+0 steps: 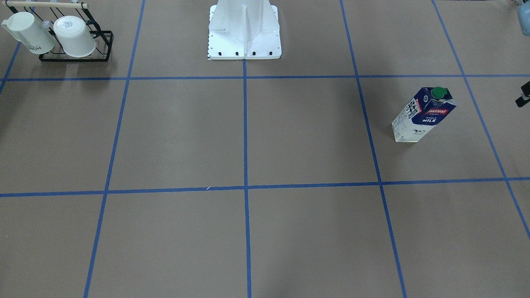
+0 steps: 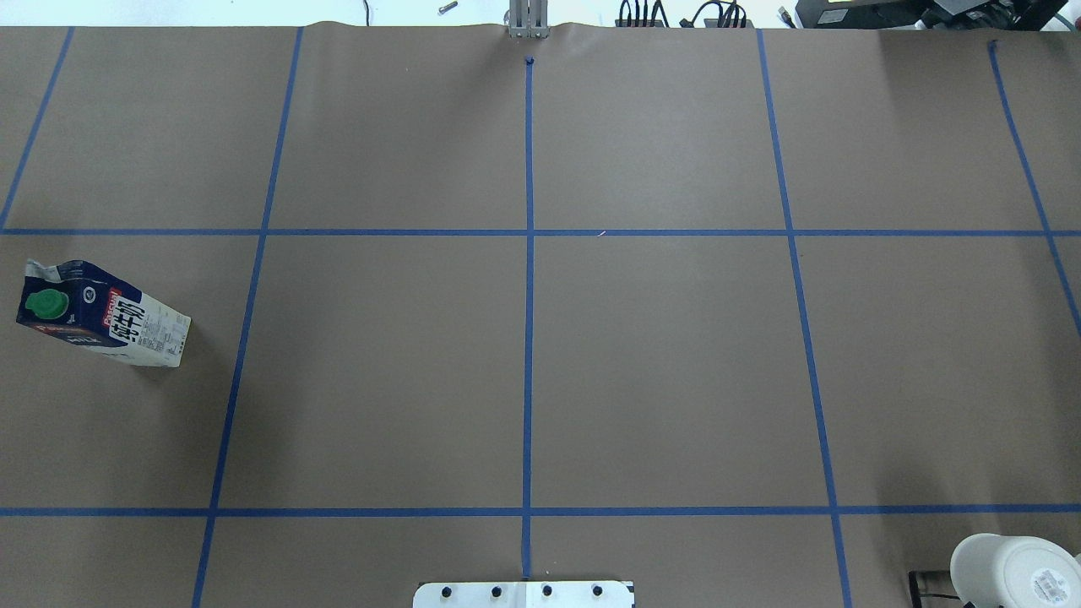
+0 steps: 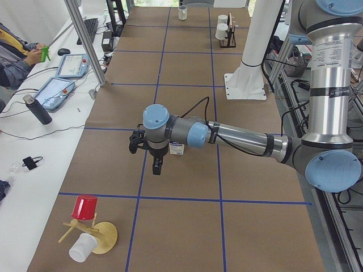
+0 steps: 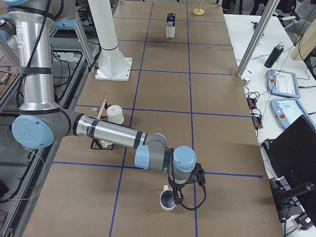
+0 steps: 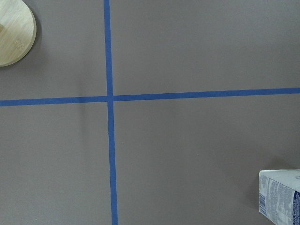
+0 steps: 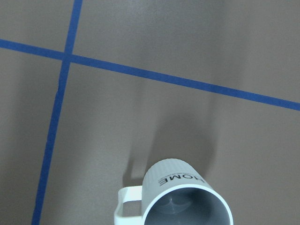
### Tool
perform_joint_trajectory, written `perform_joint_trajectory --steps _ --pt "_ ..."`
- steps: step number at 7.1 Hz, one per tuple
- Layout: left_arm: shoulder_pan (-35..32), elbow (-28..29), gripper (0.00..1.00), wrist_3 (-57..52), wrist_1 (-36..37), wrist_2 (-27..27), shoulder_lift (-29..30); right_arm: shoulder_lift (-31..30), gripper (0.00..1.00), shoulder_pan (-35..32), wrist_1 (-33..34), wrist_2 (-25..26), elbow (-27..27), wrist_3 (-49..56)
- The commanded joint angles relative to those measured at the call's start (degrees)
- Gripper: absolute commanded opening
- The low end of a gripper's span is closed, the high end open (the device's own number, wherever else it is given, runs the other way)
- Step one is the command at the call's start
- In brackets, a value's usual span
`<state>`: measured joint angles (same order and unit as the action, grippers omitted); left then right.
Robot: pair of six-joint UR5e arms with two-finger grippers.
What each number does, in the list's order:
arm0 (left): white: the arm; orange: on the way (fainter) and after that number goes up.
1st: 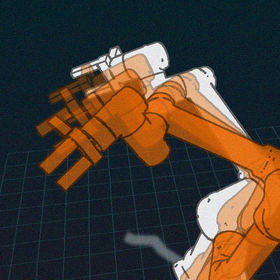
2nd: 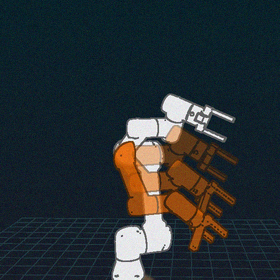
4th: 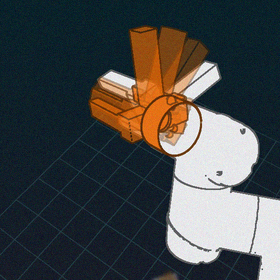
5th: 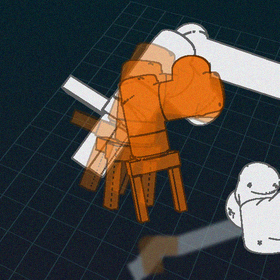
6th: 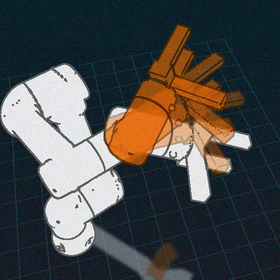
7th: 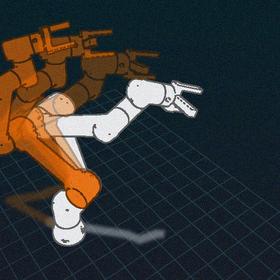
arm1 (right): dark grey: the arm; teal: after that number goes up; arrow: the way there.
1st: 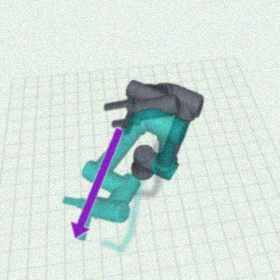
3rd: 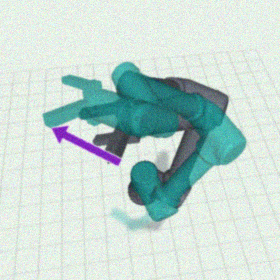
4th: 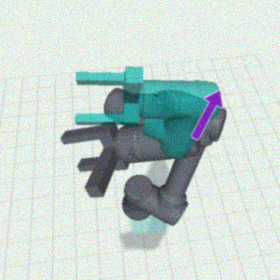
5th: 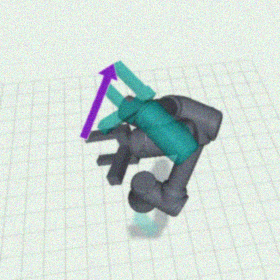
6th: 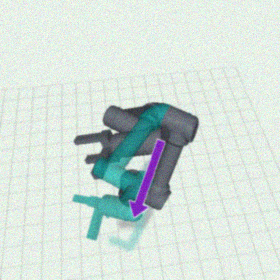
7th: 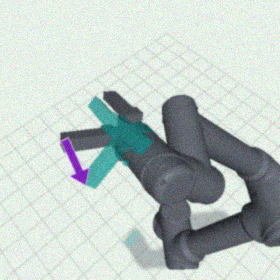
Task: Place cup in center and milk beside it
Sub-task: 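Hold the white HOME mug in the right gripper and lift it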
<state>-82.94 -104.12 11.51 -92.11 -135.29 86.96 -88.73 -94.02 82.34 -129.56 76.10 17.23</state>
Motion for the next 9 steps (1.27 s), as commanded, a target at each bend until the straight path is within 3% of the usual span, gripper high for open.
perform_joint_trajectory --steps 1,3,6,9 --pt "0.06 0.32 1.00 0.01 0.00 0.37 0.14 0.31 1.00 -0.11 -1.75 0.01 -3.57 0.52" --pt "0.06 0.32 1.00 0.18 0.00 0.37 0.49 0.05 0.98 -0.11 -1.84 0.88 -4.72 0.79" --pt "0.06 0.32 1.00 0.18 0.00 0.37 0.67 0.14 0.90 -0.11 -7.97 1.33 -11.04 0.79" --pt "0.06 0.40 1.00 0.10 0.00 0.37 0.58 2.41 0.68 -0.20 -7.99 1.42 -13.85 0.17"
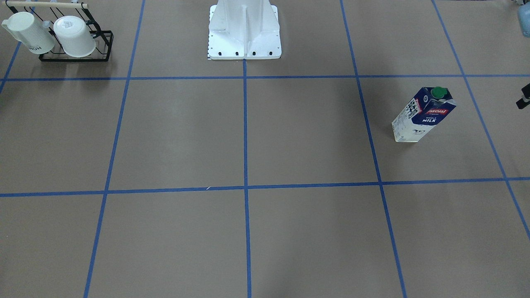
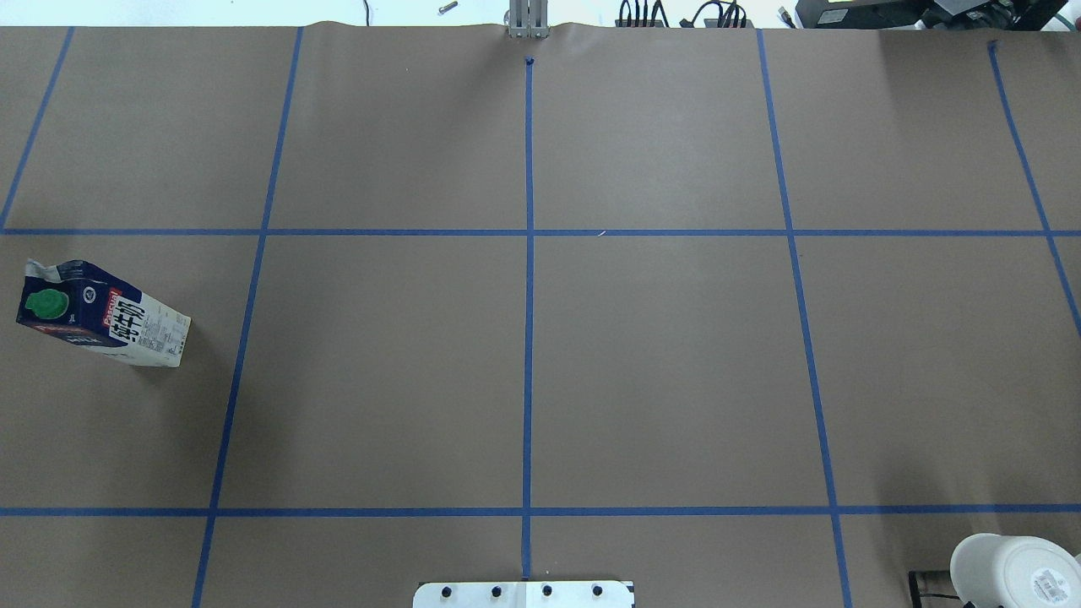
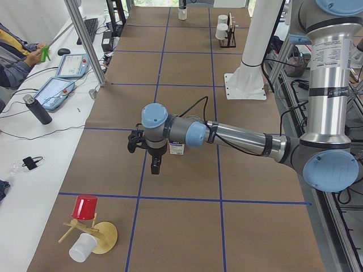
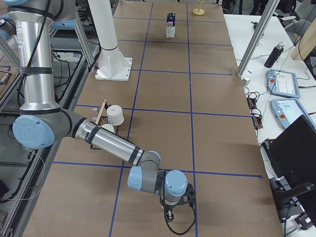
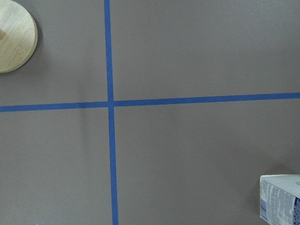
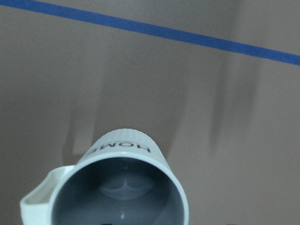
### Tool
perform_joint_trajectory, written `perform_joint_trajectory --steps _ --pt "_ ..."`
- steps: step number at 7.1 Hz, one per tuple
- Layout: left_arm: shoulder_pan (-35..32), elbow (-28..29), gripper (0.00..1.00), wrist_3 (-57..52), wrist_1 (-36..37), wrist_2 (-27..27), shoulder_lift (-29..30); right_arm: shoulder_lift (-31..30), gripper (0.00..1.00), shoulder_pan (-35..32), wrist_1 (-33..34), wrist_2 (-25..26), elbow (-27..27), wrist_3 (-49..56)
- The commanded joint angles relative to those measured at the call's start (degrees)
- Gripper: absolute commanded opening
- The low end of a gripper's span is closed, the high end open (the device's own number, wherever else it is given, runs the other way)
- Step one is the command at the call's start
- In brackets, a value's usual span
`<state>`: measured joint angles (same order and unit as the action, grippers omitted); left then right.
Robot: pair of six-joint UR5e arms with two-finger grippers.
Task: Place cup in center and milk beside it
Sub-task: 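Hold the white HOME mug in the right gripper and lift it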
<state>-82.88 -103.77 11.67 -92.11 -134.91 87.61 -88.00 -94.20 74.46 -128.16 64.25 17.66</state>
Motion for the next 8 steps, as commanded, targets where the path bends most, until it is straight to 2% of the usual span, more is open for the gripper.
perform_joint_trajectory --steps 1,2,3,5,8 --pt "0.00 -0.02 1.00 -0.07 0.00 0.00 -0.07 3.43 0.63 -0.01 -0.20 -0.07 -4.64 -0.17" --pt "0.00 -0.03 1.00 -0.07 0.00 0.00 -0.07 3.62 0.60 -0.01 -0.20 -0.07 -4.93 -0.26" --pt "0.00 -0.03 1.00 -0.07 0.00 0.00 -0.07 3.62 0.49 -0.01 -0.11 -0.07 -4.93 -0.61" --pt "0.00 -0.03 1.00 -0.16 0.00 0.00 -0.16 3.62 0.00 -0.01 -0.11 -0.16 -4.93 -1.14" --pt "0.00 0.06 1.00 -0.34 0.00 -0.09 -0.25 4.41 0.00 -0.01 -0.11 -2.08 -2.31 -2.89"
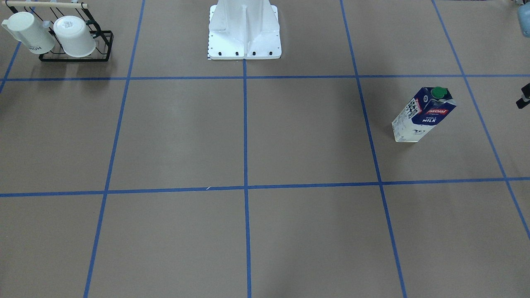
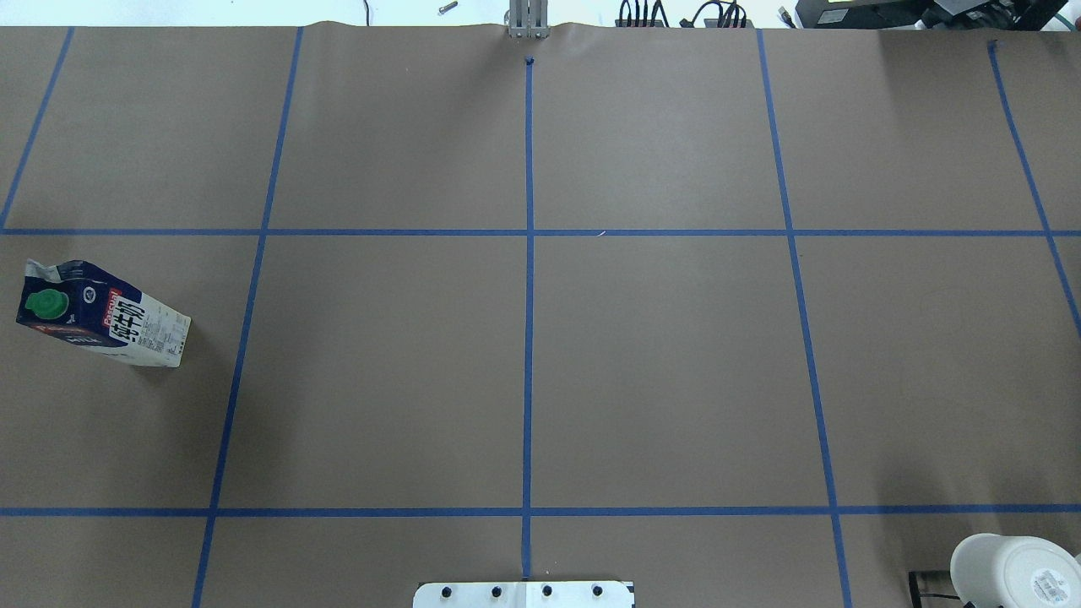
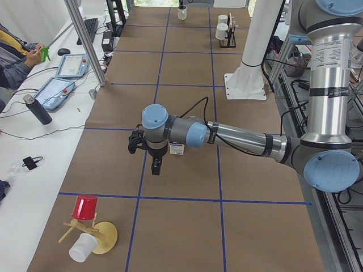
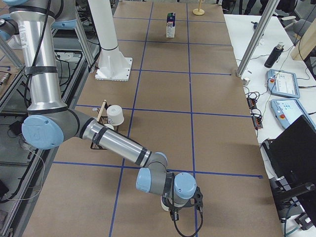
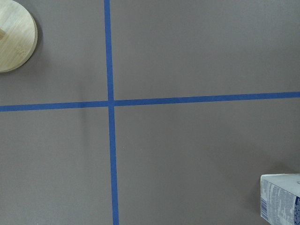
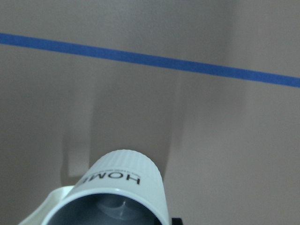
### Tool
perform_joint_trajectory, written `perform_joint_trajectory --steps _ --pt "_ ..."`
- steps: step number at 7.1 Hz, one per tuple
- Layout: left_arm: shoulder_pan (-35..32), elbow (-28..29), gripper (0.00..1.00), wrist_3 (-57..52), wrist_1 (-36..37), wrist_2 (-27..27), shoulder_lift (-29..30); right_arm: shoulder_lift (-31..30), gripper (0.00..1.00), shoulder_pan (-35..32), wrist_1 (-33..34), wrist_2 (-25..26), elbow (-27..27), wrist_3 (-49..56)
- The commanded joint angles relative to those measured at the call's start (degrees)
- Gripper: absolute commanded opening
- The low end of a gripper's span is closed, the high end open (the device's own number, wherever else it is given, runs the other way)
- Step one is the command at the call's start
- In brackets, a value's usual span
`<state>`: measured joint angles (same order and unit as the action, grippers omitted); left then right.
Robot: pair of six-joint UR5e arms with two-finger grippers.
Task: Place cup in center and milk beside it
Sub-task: 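Carry the mug with the right gripper to the table's center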
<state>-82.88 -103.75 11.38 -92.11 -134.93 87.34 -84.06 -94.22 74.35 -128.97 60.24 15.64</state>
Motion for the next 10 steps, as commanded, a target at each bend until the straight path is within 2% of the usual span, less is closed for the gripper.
perform_joint_trajectory --steps 1,2,4,5,6,8,9,10 --pt "0.00 -0.05 1.00 0.04 -0.09 -0.07 -0.06 0.13 0.00 -0.08 0.87 -2.24 7.55 -0.96" --pt "0.00 -0.05 1.00 0.13 -0.18 -0.07 -0.15 -0.22 0.00 0.44 2.88 -2.25 14.48 -2.44" --pt "0.00 0.04 1.00 -0.04 -0.18 -0.07 -0.24 0.39 0.00 9.79 4.66 -2.69 25.40 -6.46" --pt "0.00 0.04 1.00 0.04 -0.18 -0.07 -0.24 0.65 0.00 17.59 4.57 -2.26 31.45 -16.41" --pt "0.09 0.47 1.00 -0.04 -0.18 -0.07 -0.15 4.92 0.00 24.72 4.66 -1.82 34.21 -26.78" --pt "0.00 0.65 1.00 -0.04 -0.26 -0.16 0.11 17.20 0.00 38.00 6.14 -0.59 33.98 -44.29" --pt "0.00 0.57 1.00 -0.04 -0.26 -0.16 0.11 24.14 0.00 42.41 9.81 1.68 33.98 -50.38" --pt "0.00 0.57 1.00 0.13 -0.35 -0.16 0.11 31.00 0.00 46.11 11.32 5.27 30.84 -55.23"
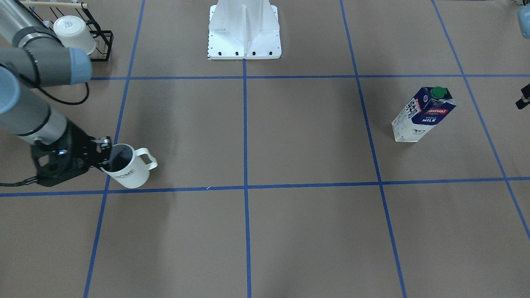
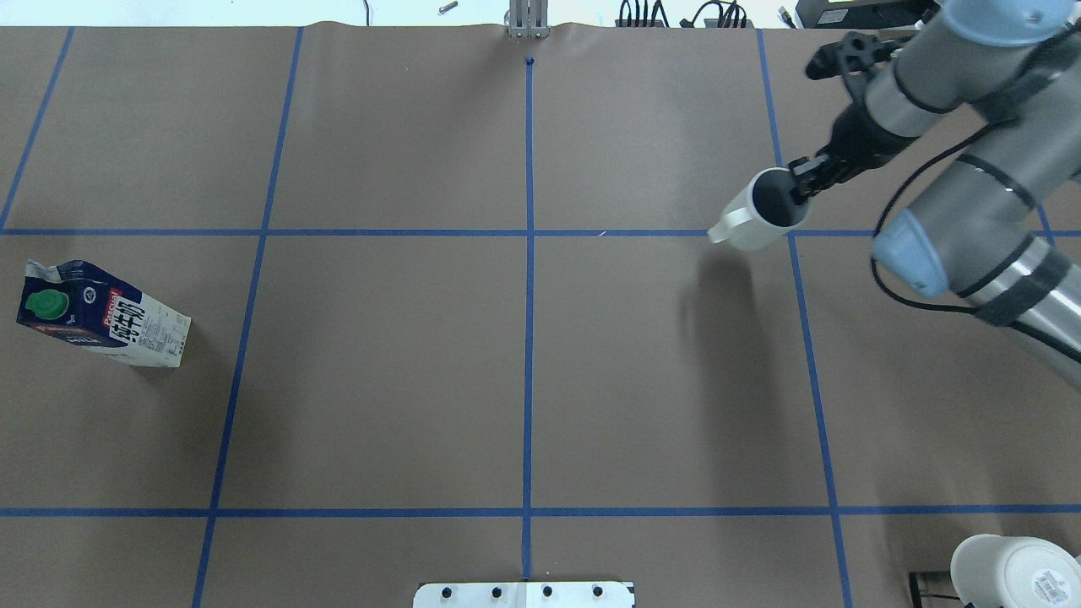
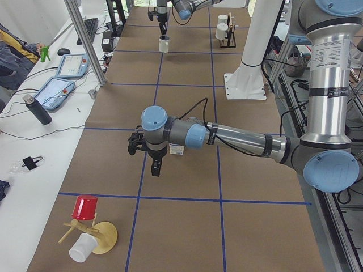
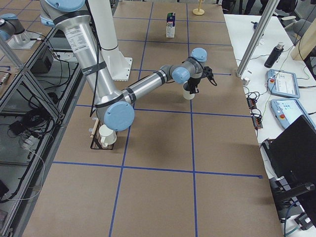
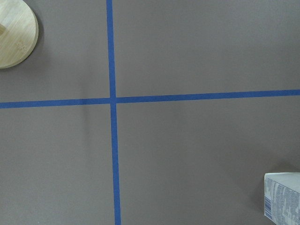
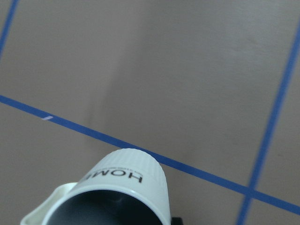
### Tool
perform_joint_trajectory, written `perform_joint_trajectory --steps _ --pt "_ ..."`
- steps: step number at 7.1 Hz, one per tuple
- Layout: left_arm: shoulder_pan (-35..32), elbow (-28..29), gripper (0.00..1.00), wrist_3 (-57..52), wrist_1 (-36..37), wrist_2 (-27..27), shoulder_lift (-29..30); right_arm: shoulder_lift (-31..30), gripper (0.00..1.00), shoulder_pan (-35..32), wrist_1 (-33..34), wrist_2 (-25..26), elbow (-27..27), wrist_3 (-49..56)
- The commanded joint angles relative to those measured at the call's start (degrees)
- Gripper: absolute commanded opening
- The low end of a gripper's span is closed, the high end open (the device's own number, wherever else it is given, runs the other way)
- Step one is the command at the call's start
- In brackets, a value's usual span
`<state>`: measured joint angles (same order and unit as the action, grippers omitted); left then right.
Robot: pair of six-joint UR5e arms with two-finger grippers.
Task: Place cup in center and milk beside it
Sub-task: 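Carry the mug with the right gripper to the table's center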
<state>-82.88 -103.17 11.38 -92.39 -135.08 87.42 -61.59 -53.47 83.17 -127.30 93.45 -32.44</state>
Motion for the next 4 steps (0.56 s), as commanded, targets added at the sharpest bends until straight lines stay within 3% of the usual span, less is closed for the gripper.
perform_joint_trajectory --steps 1,2,4 --pt "0.00 -0.10 1.00 0.05 -0.07 -0.01 0.12 16.59 0.00 5.74 2.52 3.81 -10.92 -7.81" --pt "0.00 -0.10 1.00 -0.12 -0.16 -0.01 0.21 21.72 0.00 6.10 2.08 3.81 -18.14 -7.12" --pt "-0.09 -0.37 1.00 -0.04 -0.77 -0.01 -0.05 24.56 0.00 7.50 1.99 4.08 -20.92 -6.41"
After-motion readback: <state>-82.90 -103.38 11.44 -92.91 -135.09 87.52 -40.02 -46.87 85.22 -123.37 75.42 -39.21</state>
